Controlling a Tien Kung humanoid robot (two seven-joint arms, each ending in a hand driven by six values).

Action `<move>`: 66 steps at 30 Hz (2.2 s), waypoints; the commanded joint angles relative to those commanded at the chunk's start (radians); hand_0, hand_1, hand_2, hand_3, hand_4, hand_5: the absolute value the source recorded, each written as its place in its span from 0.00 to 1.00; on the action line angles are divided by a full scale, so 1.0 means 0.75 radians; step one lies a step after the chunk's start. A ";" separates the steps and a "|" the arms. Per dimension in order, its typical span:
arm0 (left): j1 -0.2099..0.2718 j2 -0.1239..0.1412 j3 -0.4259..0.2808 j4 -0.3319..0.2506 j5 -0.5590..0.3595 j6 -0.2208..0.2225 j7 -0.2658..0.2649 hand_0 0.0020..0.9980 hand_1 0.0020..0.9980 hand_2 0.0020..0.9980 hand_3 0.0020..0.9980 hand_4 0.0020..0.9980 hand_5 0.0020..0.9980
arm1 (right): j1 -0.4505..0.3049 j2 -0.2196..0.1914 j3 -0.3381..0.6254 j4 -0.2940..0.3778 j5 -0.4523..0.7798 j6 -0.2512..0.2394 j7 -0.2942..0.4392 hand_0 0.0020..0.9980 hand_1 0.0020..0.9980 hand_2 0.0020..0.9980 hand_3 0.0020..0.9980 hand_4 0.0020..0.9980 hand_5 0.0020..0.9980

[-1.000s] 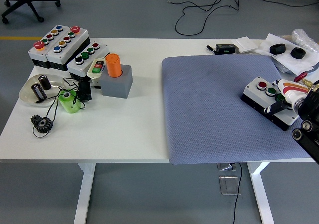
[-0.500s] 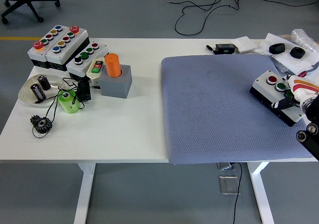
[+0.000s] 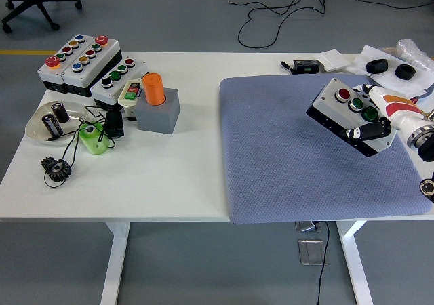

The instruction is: Pick up the button,place it on the desk,press the button,press the button

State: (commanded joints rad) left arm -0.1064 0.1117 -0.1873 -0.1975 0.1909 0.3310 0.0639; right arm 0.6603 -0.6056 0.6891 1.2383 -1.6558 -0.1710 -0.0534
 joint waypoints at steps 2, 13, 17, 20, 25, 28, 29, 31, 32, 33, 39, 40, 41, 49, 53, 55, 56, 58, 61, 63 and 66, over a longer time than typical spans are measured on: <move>0.001 0.001 0.002 0.000 -0.003 0.000 -0.001 0.60 0.54 0.50 0.46 0.28 0.98 | 0.009 -0.008 -0.017 0.026 -0.004 0.052 0.062 0.23 0.07 0.17 0.25 0.46 0.00; -0.001 0.002 -0.002 -0.001 0.004 0.000 0.000 0.60 0.54 0.50 0.46 0.28 0.98 | 0.105 -0.009 -0.196 0.089 -0.157 0.263 0.266 0.16 0.00 0.13 0.23 0.45 0.00; -0.005 0.002 -0.007 -0.001 0.006 0.000 -0.001 0.60 0.54 0.50 0.45 0.28 0.98 | 0.125 0.009 -0.224 0.056 -0.187 0.264 0.268 0.16 0.00 0.14 0.25 0.44 0.00; -0.008 0.002 -0.005 -0.001 0.006 0.001 0.000 0.60 0.54 0.50 0.45 0.28 0.98 | 0.143 0.009 -0.253 0.040 -0.188 0.257 0.275 0.16 0.00 0.14 0.25 0.44 0.00; -0.011 0.002 -0.008 -0.002 0.007 0.001 0.000 0.60 0.54 0.50 0.46 0.28 0.98 | 0.152 0.006 -0.263 0.001 -0.205 0.234 0.300 0.17 0.01 0.15 0.27 0.44 0.00; -0.012 0.001 -0.007 -0.002 0.006 0.001 0.000 0.60 0.54 0.50 0.46 0.28 0.98 | 0.155 0.005 -0.265 -0.006 -0.212 0.220 0.312 0.17 0.01 0.15 0.27 0.44 0.00; -0.012 0.001 -0.007 -0.002 0.006 0.001 0.000 0.60 0.54 0.50 0.46 0.28 0.98 | 0.157 0.005 -0.268 -0.006 -0.213 0.216 0.316 0.18 0.01 0.16 0.27 0.45 0.00; -0.012 0.001 -0.006 -0.002 0.005 0.001 0.000 0.60 0.54 0.50 0.46 0.28 0.98 | 0.159 0.008 -0.271 -0.006 -0.217 0.210 0.325 0.18 0.01 0.16 0.27 0.45 0.00; -0.012 0.000 -0.005 -0.002 0.004 0.001 0.000 0.60 0.54 0.50 0.46 0.28 0.98 | 0.161 0.012 -0.272 -0.007 -0.220 0.206 0.332 0.18 0.01 0.16 0.27 0.45 0.00; -0.012 0.000 -0.005 -0.002 0.004 0.001 0.000 0.60 0.54 0.50 0.46 0.28 0.98 | 0.162 0.015 -0.273 -0.008 -0.221 0.205 0.335 0.18 0.01 0.16 0.27 0.45 0.00; -0.014 0.001 -0.006 -0.002 0.005 0.001 0.000 0.60 0.54 0.50 0.46 0.28 0.98 | 0.165 0.024 -0.276 -0.016 -0.261 0.220 0.340 0.20 0.03 0.17 0.30 0.45 0.00; -0.014 0.001 -0.007 -0.002 0.006 0.002 0.000 0.60 0.54 0.50 0.46 0.28 0.98 | 0.165 0.025 -0.276 -0.017 -0.264 0.220 0.340 0.20 0.03 0.17 0.30 0.45 0.00; -0.014 0.001 -0.007 -0.001 0.005 0.002 0.000 0.60 0.54 0.50 0.46 0.28 0.98 | 0.166 0.028 -0.278 -0.025 -0.271 0.215 0.341 0.28 0.12 0.26 0.43 0.48 0.00; -0.015 0.000 -0.008 -0.001 0.004 0.003 0.000 0.60 0.54 0.50 0.45 0.28 0.98 | 0.168 0.034 -0.294 -0.059 -0.307 0.207 0.345 0.31 0.19 0.34 0.49 0.51 0.00; -0.014 -0.001 -0.007 0.000 0.003 0.003 0.001 0.60 0.54 0.50 0.45 0.28 0.98 | 0.170 0.036 -0.291 -0.070 -0.342 0.247 0.332 0.57 0.41 0.48 0.55 0.63 0.02; -0.013 -0.001 -0.004 0.000 0.001 0.003 0.001 0.60 0.54 0.50 0.45 0.28 0.98 | 0.170 0.035 -0.288 -0.074 -0.359 0.267 0.333 0.57 0.41 0.48 0.55 0.63 0.02; -0.013 -0.001 -0.003 0.000 0.002 0.002 0.002 0.60 0.54 0.50 0.45 0.28 0.98 | 0.169 0.034 -0.287 -0.075 -0.363 0.272 0.333 0.57 0.41 0.48 0.55 0.63 0.02; -0.012 -0.001 -0.003 0.000 0.003 0.003 0.002 0.60 0.54 0.50 0.45 0.28 0.98 | 0.167 0.033 -0.286 -0.074 -0.370 0.275 0.332 0.57 0.41 0.48 0.55 0.63 0.02; -0.011 -0.001 -0.007 0.000 0.004 0.003 0.001 0.60 0.54 0.50 0.45 0.28 0.98 | 0.163 0.030 -0.283 -0.073 -0.371 0.274 0.332 0.74 0.59 0.63 0.64 0.67 0.04; -0.011 -0.002 -0.006 0.001 0.004 0.004 0.002 0.60 0.54 0.50 0.45 0.28 0.98 | 0.159 0.028 -0.279 -0.073 -0.373 0.275 0.332 0.74 0.59 0.63 0.64 0.67 0.04; -0.009 -0.002 -0.002 0.001 0.001 0.004 0.002 0.60 0.54 0.50 0.45 0.28 0.98 | 0.154 0.027 -0.274 -0.074 -0.368 0.281 0.332 0.80 0.67 0.74 0.76 0.73 0.03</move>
State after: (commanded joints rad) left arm -0.1129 0.1102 -0.1892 -0.1965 0.1920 0.3338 0.0651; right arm 0.7755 -0.5850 0.4834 1.1828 -1.9317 0.0401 0.1957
